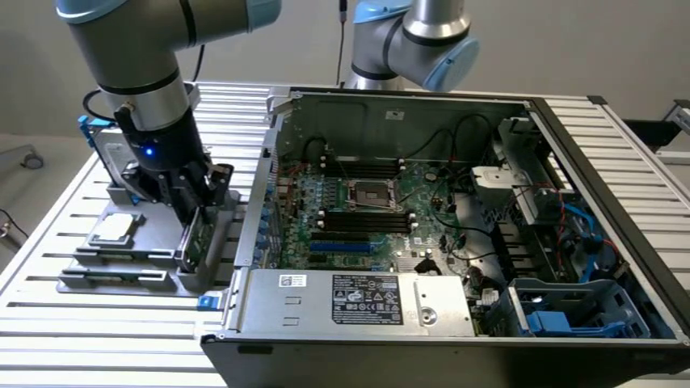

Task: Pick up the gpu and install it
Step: 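Pick up the gpu and move the gpu toward the slot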

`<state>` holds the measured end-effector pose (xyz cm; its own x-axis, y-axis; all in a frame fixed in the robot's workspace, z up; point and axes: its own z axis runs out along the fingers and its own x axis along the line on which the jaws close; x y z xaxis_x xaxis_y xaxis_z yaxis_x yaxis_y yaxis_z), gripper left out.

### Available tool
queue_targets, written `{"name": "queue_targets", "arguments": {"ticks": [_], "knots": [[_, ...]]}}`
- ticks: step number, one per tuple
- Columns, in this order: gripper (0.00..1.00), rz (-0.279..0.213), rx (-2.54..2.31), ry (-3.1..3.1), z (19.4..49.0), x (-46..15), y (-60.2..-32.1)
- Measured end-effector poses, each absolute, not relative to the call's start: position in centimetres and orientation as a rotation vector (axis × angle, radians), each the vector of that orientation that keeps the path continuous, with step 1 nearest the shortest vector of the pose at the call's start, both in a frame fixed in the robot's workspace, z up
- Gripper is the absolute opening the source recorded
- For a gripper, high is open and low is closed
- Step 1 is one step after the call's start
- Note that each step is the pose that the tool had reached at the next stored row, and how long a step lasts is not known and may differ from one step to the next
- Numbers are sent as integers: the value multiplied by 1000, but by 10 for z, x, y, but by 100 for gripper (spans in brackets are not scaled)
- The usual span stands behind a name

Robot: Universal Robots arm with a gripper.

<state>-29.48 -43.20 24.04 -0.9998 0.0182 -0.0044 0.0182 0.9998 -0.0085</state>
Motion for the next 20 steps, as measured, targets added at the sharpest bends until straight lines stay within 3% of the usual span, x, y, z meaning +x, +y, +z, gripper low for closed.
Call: {"name": "queue_targets", "arguments": {"ticks": [4, 6, 8, 9, 20], "knots": [[42, -13, 35, 3135, 240, -295, -431], [34, -13, 37, 3134, 240, -295, -431], [34, -14, 37, 3134, 240, -295, -431], [27, -14, 37, 3134, 240, -295, -431], [27, -10, 38, 3134, 242, -295, -431]]}}
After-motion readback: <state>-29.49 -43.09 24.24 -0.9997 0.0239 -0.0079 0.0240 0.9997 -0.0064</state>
